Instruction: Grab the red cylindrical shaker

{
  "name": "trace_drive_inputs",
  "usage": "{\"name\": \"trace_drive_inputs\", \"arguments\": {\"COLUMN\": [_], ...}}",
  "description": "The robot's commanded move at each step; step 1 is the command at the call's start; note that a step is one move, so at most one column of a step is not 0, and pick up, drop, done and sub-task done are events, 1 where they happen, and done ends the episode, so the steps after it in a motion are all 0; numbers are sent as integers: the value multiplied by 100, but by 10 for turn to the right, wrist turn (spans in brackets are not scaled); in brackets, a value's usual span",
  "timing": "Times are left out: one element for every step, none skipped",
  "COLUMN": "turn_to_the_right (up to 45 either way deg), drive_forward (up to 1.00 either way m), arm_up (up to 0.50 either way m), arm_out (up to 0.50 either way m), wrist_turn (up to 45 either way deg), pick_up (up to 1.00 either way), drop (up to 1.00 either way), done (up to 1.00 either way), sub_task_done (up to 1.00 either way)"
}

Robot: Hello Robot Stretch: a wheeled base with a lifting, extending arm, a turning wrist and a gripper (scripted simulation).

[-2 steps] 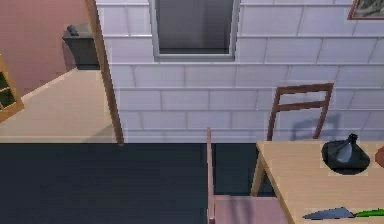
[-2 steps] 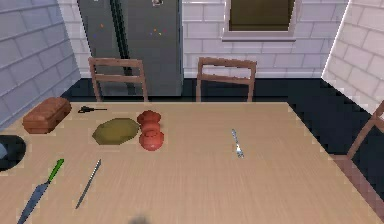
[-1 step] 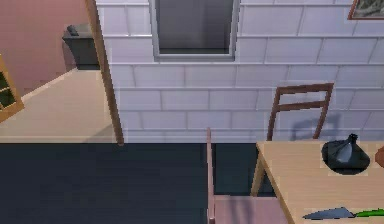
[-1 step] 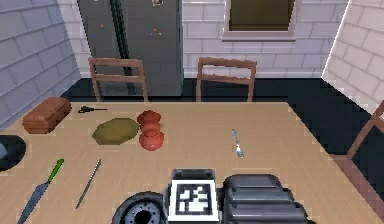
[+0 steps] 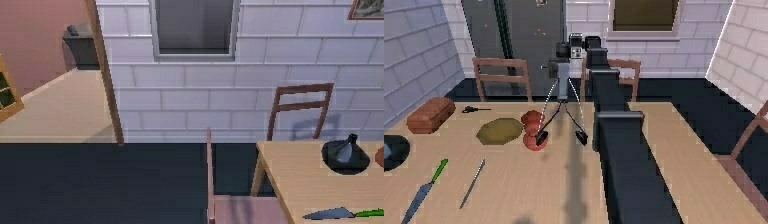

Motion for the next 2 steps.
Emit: {"name": "trace_drive_inputs", "arguments": {"turn_to_the_right": [0,0], "drive_forward": [0,0], "arm_up": [0,0], "arm_out": [0,0], "wrist_turn": [450,450], "pick_up": [0,0], "drop": [0,0], "done": [0,0], "sub_task_done": [0,0]}}
